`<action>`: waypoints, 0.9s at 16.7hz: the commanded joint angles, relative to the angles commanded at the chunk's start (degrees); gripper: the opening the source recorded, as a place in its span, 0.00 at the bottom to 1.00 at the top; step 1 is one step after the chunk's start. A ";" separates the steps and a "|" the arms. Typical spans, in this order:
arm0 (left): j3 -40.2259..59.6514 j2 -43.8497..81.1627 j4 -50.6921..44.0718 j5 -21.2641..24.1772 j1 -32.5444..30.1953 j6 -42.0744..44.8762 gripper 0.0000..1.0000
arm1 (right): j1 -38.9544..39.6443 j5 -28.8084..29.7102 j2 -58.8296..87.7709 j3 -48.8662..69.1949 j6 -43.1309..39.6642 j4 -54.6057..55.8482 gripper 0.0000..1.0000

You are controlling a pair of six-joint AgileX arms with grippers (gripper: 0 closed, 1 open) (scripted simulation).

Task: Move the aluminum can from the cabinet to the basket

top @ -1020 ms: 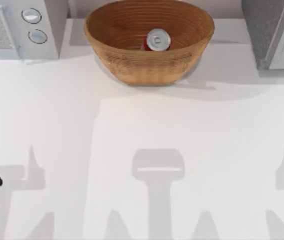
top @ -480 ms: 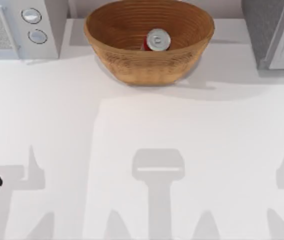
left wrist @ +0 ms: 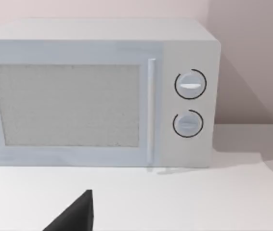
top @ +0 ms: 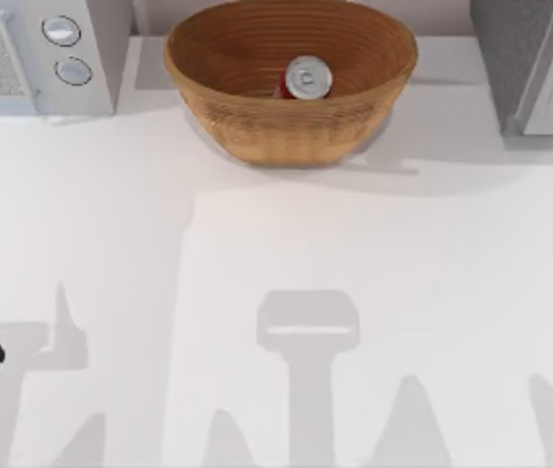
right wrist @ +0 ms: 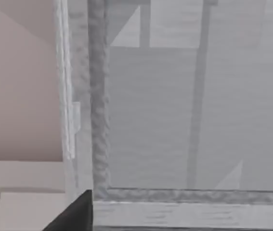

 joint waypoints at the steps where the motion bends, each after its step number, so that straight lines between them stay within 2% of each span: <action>1: 0.00 0.00 0.00 0.00 0.00 0.00 1.00 | -3.45 -3.39 5.33 1.24 0.08 4.07 1.00; 9: 0.00 0.00 0.00 0.00 0.00 0.00 1.00 | -28.30 -27.91 45.12 10.00 0.83 33.51 1.00; 12: 0.00 0.00 0.00 0.00 0.00 0.00 1.00 | -33.93 -33.48 53.60 11.94 1.03 40.09 1.00; 15: 0.00 0.00 0.00 0.00 0.00 0.00 1.00 | -36.17 -35.71 56.75 12.72 1.12 42.53 1.00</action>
